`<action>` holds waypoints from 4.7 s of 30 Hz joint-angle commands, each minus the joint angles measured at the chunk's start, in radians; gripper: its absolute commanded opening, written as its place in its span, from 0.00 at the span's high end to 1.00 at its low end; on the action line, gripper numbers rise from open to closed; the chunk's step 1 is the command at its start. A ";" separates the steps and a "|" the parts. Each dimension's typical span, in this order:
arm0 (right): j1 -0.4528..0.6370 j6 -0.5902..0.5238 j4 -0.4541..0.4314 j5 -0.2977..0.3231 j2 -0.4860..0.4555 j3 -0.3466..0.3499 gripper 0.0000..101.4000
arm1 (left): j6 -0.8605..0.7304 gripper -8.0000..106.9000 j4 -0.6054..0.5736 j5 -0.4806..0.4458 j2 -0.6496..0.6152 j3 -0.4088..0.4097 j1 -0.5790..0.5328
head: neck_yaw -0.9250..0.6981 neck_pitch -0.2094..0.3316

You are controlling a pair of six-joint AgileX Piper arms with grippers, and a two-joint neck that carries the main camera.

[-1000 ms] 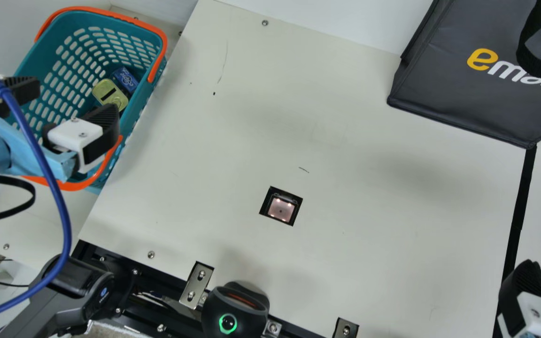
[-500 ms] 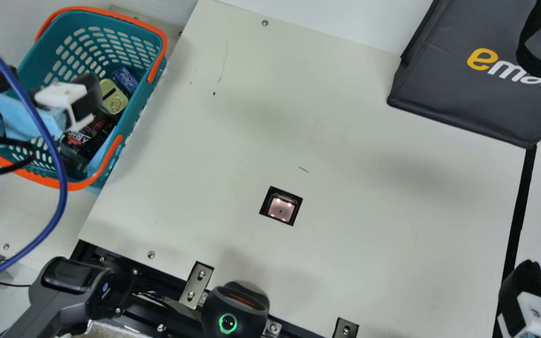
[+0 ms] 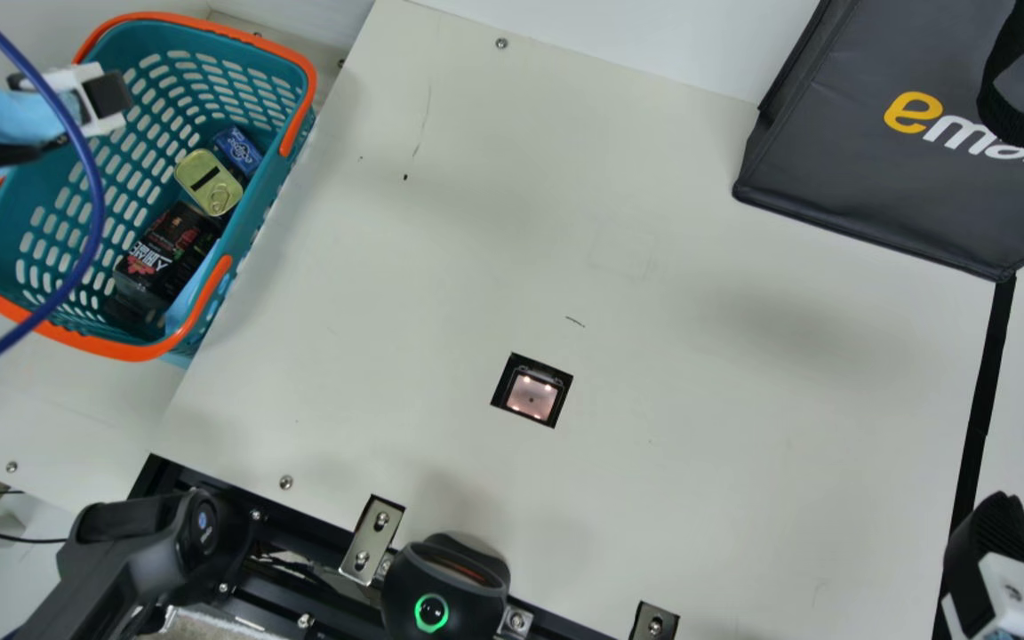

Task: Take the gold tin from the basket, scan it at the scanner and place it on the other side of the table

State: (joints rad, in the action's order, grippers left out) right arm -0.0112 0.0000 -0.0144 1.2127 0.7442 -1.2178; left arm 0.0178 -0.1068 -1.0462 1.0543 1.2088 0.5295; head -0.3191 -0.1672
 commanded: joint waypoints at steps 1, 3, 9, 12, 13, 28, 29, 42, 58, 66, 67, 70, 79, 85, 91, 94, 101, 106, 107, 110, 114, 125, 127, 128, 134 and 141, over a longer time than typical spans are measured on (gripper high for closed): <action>0.000 0.000 0.000 0.000 0.000 0.000 0.06 | -0.053 0.15 -0.028 0.004 0.052 0.006 0.077 | -0.002 0.029; 0.000 0.000 0.000 0.000 0.000 0.000 0.06 | -0.086 0.15 -0.046 0.006 0.091 0.012 0.113 | -0.002 0.029; 0.000 0.000 0.000 0.000 0.000 0.000 0.06 | -0.153 0.15 -0.072 0.013 0.210 0.038 0.171 | -0.002 0.029; 0.000 0.000 0.000 0.000 0.000 0.000 0.06 | -0.170 0.15 -0.079 0.020 0.267 0.056 0.179 | -0.002 0.029; 0.000 0.000 0.000 0.000 0.000 0.000 0.06 | -0.177 0.15 -0.084 0.023 0.286 0.062 0.180 | -0.002 0.029; 0.000 0.000 0.000 0.000 0.000 0.000 0.06 | -0.221 0.15 -0.116 0.040 0.533 0.154 0.117 | -0.002 0.029; 0.000 0.000 0.000 0.000 0.000 0.000 0.06 | -0.219 0.15 -0.114 0.043 0.547 0.159 0.111 | -0.002 0.029; 0.000 0.000 0.000 0.000 0.000 0.000 0.06 | -0.149 0.15 -0.070 0.074 0.698 0.172 0.051 | -0.002 0.029; 0.000 0.000 0.000 0.001 0.000 0.000 0.06 | 0.009 0.15 -0.023 0.140 0.789 0.081 0.015 | -0.002 0.029; 0.000 0.000 0.000 0.000 0.000 0.000 0.06 | 0.075 0.15 -0.009 0.168 0.810 0.030 0.012 | -0.002 0.029; 0.000 0.000 0.000 0.000 0.000 0.000 0.06 | 0.082 0.15 -0.007 0.171 0.813 0.025 0.012 | -0.002 0.029; 0.000 0.000 0.000 0.000 0.000 0.000 0.06 | 0.105 0.15 0.004 0.183 0.821 0.015 0.009 | -0.002 0.029; 0.000 0.000 0.000 0.000 0.000 0.000 0.06 | 0.155 0.15 0.092 0.258 0.855 0.010 -0.016 | -0.002 0.029; 0.000 0.000 0.000 0.000 0.000 0.000 0.06 | 0.189 0.15 0.154 0.314 0.899 0.033 -0.035 | -0.002 0.029; 0.000 0.000 0.000 0.000 0.000 0.000 0.06 | 0.213 0.15 0.180 0.359 0.956 0.064 -0.049 | -0.002 0.029; 0.000 0.000 0.000 0.000 0.000 0.000 0.06 | 0.221 0.15 0.186 0.380 0.984 0.077 -0.055 | -0.002 0.029; 0.000 0.000 0.000 0.000 0.000 0.000 0.06 | 0.225 0.15 0.187 0.450 1.027 0.082 -0.058 | -0.002 0.029; 0.000 0.000 0.000 0.000 0.000 0.000 0.06 | 0.220 0.15 0.182 0.523 1.038 0.053 -0.053 | -0.002 0.029; 0.000 0.000 0.000 0.000 0.000 0.000 0.06 | 0.217 0.15 0.180 0.537 1.039 0.046 -0.052 | -0.002 0.029; 0.000 0.000 0.000 0.000 0.000 0.000 0.06 | 0.207 0.15 0.168 0.578 1.043 0.025 -0.048 | -0.002 0.029; 0.000 0.000 0.000 0.000 0.000 0.000 0.06 | 0.200 0.15 0.164 0.618 1.049 0.003 -0.044 | -0.002 0.029; 0.000 0.000 0.000 0.000 0.000 0.000 0.06 | 0.204 0.15 0.167 0.674 1.064 -0.031 -0.033 | -0.002 0.029; 0.000 0.000 0.000 0.000 0.000 0.000 0.06 | 0.203 0.15 0.161 0.678 1.063 -0.036 -0.029 | -0.002 0.029; 0.000 0.000 0.000 0.000 0.000 0.000 0.06 | 0.200 0.15 0.156 0.680 1.064 -0.038 -0.027 | -0.002 0.029; 0.000 0.000 0.000 0.000 0.000 0.000 0.06 | 0.149 0.15 0.095 0.710 1.079 -0.046 -0.016 | -0.002 0.029; 0.000 0.000 0.000 0.000 0.000 0.000 0.06 | 0.082 0.15 0.024 0.750 1.109 -0.044 -0.010 | -0.002 0.029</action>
State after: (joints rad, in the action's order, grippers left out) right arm -0.0112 0.0000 -0.0144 1.2128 0.7442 -1.2178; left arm 0.1122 -0.0678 -0.2995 2.1597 1.1639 0.5180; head -0.3191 -0.1672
